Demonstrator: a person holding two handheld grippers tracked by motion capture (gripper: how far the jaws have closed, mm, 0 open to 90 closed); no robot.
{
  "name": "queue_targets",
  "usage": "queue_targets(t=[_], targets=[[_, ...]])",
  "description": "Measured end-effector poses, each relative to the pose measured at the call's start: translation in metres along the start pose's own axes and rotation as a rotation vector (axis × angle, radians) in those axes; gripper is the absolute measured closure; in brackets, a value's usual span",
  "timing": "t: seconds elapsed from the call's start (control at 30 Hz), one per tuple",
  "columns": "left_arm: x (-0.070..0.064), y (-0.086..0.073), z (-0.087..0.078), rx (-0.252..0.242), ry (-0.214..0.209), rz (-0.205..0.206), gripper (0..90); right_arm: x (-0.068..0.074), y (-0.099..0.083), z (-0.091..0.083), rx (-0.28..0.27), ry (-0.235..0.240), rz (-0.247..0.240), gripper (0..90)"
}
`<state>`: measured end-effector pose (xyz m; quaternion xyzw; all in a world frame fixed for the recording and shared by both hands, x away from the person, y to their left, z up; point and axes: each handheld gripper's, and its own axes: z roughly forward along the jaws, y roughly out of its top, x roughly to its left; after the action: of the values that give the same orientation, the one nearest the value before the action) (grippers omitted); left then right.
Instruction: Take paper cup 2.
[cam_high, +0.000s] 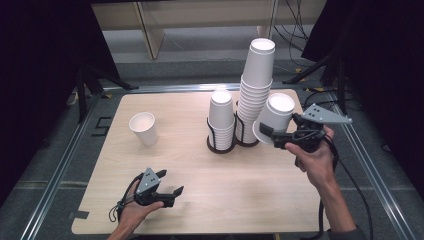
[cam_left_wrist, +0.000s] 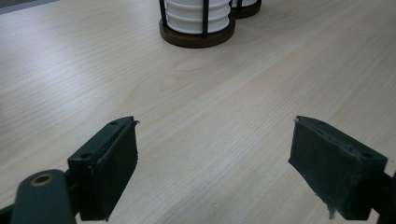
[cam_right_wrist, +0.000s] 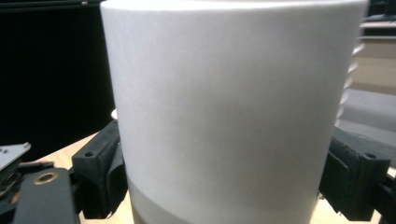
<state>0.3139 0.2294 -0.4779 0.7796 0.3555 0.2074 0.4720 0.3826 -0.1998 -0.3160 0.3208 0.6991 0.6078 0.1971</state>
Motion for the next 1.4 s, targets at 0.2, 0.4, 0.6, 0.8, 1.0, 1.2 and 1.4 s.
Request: queue_targets(t=[0.2,0.4,0.6,0.8,1.0,1.2,1.4], targets=[[0.002,0.000,-0.002,-0.005,0.018,0.007,14.5,0.011,-0.023,0.019,0.009,0.056,0.001,15.9],[0.001,0.001,-0.003,-0.001,0.021,0.004,14.5,0.021,-0.035,0.033,0.036,0.085,-0.007,15.9],[0.000,0.000,-0.001,-0.008,0.017,-0.001,14.5,0.035,-0.049,0.047,0.060,0.136,0.006,15.9],[0.000,0.000,-0.002,-0.014,0.011,0.001,14.5,0.045,-0.059,0.058,0.086,0.165,-0.004,15.9],[0.000,0.001,-0.002,-0.031,0.006,-0.009,14.5,0.049,-0.065,0.064,0.088,0.183,-0.006,15.9],[-0.001,0.001,-0.002,-0.031,0.000,-0.003,14.5,0.052,-0.070,0.069,0.100,0.197,-0.009,15.9],[-0.001,0.001,-0.002,-0.039,-0.002,-0.008,14.5,0.056,-0.073,0.072,0.109,0.194,-0.010,15.9]])
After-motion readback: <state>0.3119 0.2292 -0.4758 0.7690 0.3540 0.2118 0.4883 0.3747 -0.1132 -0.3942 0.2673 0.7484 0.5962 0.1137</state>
